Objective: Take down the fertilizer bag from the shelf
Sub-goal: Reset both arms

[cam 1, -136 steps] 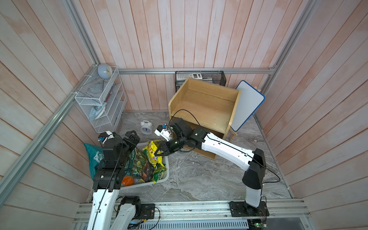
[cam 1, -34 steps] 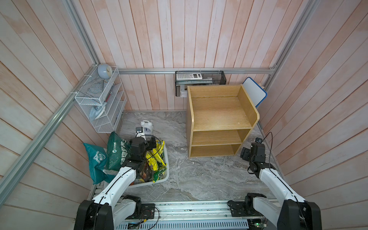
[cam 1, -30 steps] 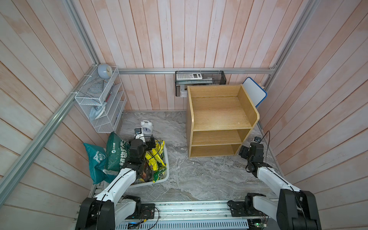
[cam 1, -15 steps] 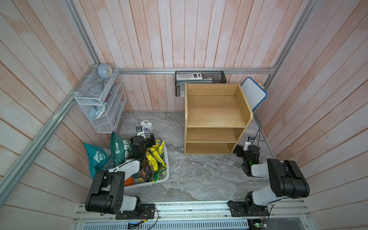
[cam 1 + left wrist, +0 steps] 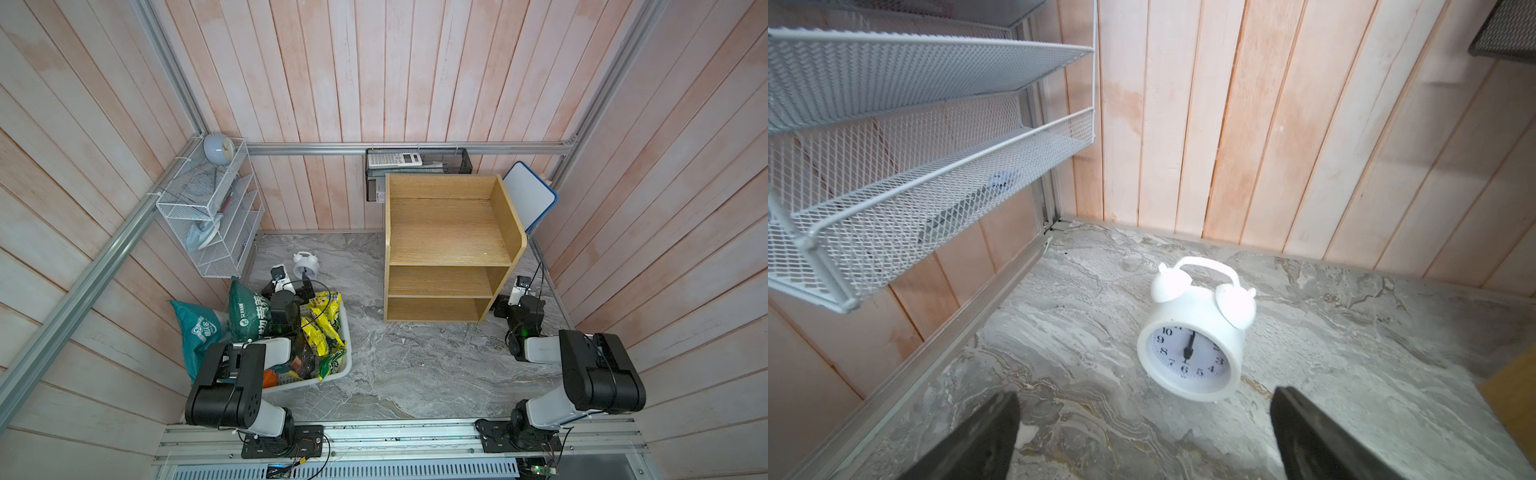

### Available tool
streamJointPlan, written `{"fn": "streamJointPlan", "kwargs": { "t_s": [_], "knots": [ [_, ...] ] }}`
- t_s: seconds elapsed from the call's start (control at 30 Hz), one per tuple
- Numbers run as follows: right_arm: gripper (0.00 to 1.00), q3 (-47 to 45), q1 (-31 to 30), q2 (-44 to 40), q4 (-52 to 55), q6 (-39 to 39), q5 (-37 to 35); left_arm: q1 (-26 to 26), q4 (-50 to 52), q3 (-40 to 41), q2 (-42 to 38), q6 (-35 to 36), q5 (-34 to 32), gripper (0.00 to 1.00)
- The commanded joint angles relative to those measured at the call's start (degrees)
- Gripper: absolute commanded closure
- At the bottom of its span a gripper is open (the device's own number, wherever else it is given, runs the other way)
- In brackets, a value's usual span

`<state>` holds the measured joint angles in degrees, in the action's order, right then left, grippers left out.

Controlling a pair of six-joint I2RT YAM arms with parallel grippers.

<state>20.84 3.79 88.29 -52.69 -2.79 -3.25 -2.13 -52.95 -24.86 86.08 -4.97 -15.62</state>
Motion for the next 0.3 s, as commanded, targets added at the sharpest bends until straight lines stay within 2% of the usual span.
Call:
{"fn": "streamJointPlan", "kwargs": {
  "t_s": [0.0,0.27],
  "knots": [
    [0.02,0.9,-1.6,0.7,0.4,-0.3,5.8,1.8,0.8,3.2,2.9,-0.4,0.2,0.00],
    [0.02,1.0,-1.7,0.9,0.4,-0.2,5.8,1.4,0.1,3.4,3.2,0.0,-0.2,0.00]
  ]
}}
